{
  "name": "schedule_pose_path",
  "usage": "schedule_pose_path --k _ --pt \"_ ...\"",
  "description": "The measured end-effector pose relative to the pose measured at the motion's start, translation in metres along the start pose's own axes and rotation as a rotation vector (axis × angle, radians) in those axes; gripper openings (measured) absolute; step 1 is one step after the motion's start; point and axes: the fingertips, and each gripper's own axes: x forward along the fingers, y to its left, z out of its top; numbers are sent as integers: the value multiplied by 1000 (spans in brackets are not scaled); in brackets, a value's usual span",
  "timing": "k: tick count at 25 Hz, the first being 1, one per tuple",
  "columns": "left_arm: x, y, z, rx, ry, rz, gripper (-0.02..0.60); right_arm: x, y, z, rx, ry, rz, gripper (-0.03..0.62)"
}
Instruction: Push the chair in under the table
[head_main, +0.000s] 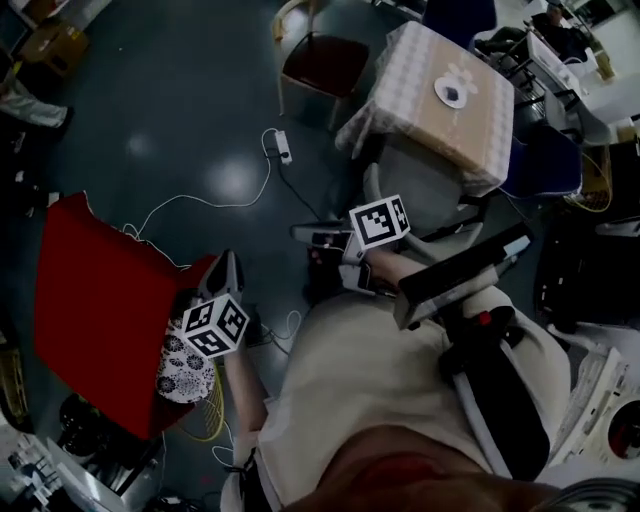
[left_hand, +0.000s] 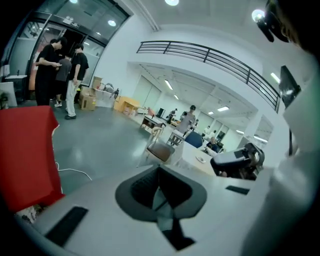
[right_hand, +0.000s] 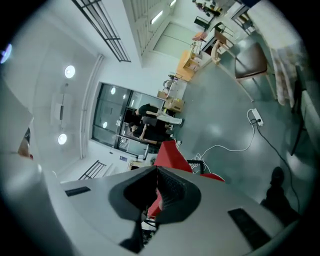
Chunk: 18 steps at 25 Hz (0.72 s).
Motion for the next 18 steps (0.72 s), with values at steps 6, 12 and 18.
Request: schedule_pose_path --k 6,12,18 --pt "76 -32 41 130 85 -107 8 -41 -15 64 -25 -165 -3 12" --pt "148 -100 98 279 83 -210 8 -99 -39 128 3 -316 10 12" --pt "189 -126 109 325 138 -250 9 -136 -51 168 36 -432 28 12"
